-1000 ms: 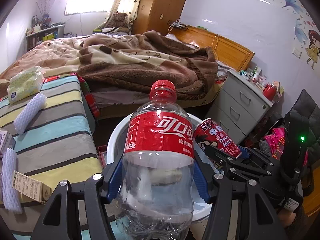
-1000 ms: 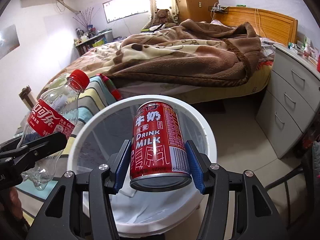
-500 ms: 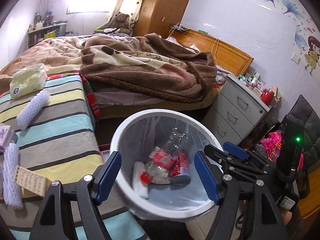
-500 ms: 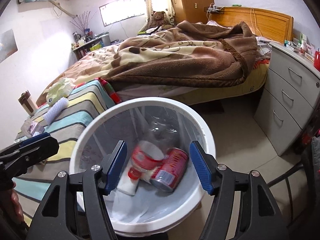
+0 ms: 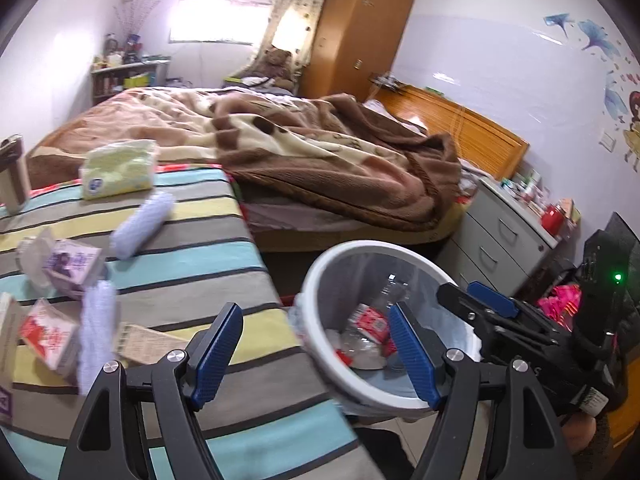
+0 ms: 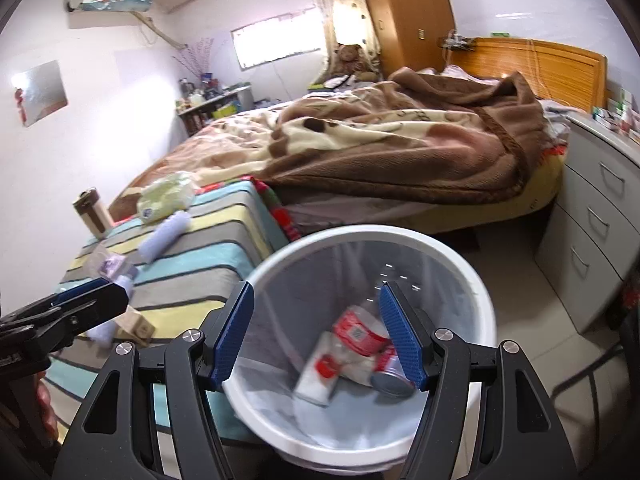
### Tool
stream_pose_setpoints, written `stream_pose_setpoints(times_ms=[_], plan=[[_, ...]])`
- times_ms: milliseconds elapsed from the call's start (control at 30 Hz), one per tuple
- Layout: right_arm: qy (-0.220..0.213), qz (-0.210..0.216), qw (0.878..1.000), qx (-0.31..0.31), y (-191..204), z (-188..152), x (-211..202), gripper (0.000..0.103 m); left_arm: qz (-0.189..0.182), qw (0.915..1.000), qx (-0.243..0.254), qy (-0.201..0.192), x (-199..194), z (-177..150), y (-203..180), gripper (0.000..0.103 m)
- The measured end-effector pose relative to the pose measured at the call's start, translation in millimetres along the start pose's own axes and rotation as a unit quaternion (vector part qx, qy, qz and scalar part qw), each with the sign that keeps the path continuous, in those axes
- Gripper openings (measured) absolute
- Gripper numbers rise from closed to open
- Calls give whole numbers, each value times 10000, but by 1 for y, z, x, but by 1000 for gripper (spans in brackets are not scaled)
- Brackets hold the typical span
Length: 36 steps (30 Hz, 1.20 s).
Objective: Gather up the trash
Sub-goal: 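Move both tools back over the items on the bed, then grasp the strawberry juice carton with the left tool while the right tool grasps the small box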
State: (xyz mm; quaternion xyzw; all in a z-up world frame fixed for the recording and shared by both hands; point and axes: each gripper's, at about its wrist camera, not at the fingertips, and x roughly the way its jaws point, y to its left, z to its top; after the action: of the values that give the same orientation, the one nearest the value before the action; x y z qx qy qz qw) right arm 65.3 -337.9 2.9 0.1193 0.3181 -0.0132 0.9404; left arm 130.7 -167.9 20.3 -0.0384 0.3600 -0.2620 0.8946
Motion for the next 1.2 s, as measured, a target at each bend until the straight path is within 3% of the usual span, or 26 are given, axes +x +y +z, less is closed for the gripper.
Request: stream_pose_setpoints(times_ms=[300, 667, 967, 1100, 1200], plan=[[43, 476, 9986, -234, 37, -1, 13, 72, 417, 9981, -368, -249, -31, -2, 56, 75], [371, 887, 9932, -664, 81, -10, 35, 72, 953, 9883, -1143, -333, -52, -10, 136, 75], [817, 1219, 9780, -1481, 126, -26, 57, 72, 1312, 9784, -1589, -170, -54, -25, 187, 75], [1015, 1178, 9698, -1877, 145, -30, 71, 72, 1450, 9748, -1693, 7, -48, -31, 202, 76], [1125, 1253, 9649, -2018, 153, -31, 78, 72, 1414, 9721, -1870, 106, -43, -35, 215, 76]])
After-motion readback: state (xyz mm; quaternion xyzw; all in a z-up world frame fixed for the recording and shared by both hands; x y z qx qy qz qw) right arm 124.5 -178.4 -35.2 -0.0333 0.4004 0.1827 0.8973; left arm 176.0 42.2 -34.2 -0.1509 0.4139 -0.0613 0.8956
